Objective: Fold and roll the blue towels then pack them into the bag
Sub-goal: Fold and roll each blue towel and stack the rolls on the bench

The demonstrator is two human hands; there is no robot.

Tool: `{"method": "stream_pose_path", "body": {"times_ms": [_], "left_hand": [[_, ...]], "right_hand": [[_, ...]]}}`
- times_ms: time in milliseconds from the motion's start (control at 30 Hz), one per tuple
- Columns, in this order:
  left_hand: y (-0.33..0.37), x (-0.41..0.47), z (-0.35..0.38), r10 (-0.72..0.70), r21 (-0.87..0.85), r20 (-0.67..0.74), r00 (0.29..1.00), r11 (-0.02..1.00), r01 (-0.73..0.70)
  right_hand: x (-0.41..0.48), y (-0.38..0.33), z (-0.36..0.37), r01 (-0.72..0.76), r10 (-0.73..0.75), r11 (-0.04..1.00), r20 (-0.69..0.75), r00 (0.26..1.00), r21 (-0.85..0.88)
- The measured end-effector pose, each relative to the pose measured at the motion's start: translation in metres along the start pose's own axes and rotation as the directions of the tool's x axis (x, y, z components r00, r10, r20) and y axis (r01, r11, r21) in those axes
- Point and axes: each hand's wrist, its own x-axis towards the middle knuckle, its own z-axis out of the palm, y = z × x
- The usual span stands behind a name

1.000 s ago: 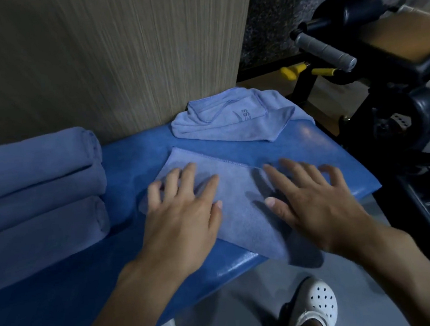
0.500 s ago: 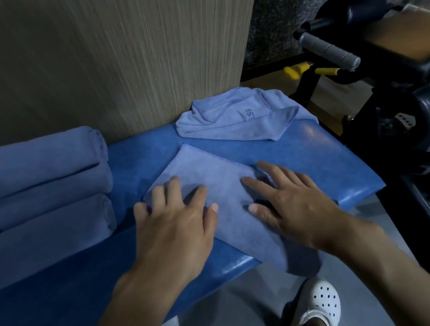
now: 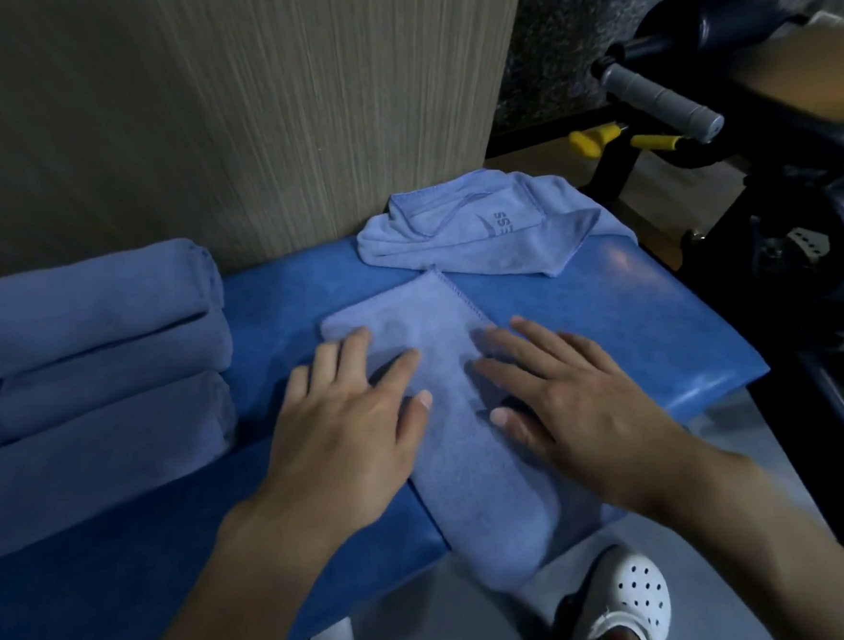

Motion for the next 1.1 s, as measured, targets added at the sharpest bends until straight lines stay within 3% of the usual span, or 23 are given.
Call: {"method": "stream_pose_path", "body": {"times_ms": [133,333,433,600,767,933,1100], "left_hand": [[-0.001,-0.002,0.009,0.043,-0.099,0.103,0.994,0.995,-0.032],[-0.009,0.020,0.010,0.205,-0.351,0.090,0.975,0.922,-0.162],[-0.007,0.027,0.010,0.244,-0.358,0.030,0.969,0.908,-0.217],[-0.012,0.031,0.012,-0.052,-0.151,-0.019,0.998,0.987,0.048],[-0.019,0.038,0.020,-0.122,-0.037,0.140,0.983,0.991,0.129],[-0.013,0.047,0.013,-0.186,-0.244,-0.029,0.982,0.954,0.173],[-0.015,0.056,0.007,-0.336,-0.377,-0.024,0.941,0.875,0.303]], "right_hand": [[0.004,-0.001,0.004,0.020,-0.025,0.992,0.039,0.999,0.123],[-0.012,-0.021,-0.003,0.013,-0.014,0.997,0.011,1.000,0.082],[-0.013,-0.022,-0.005,-0.057,0.058,0.998,-0.068,0.996,0.015],[0.015,-0.001,0.008,-0.388,0.383,0.922,-0.181,0.906,0.013],[0.041,0.012,0.015,-0.429,0.424,0.903,-0.117,0.898,-0.021],[0.059,0.021,0.002,-0.502,0.536,0.784,0.011,0.844,0.365],[0.064,0.023,0.002,-0.452,0.519,0.733,0.011,0.854,0.509]]}}
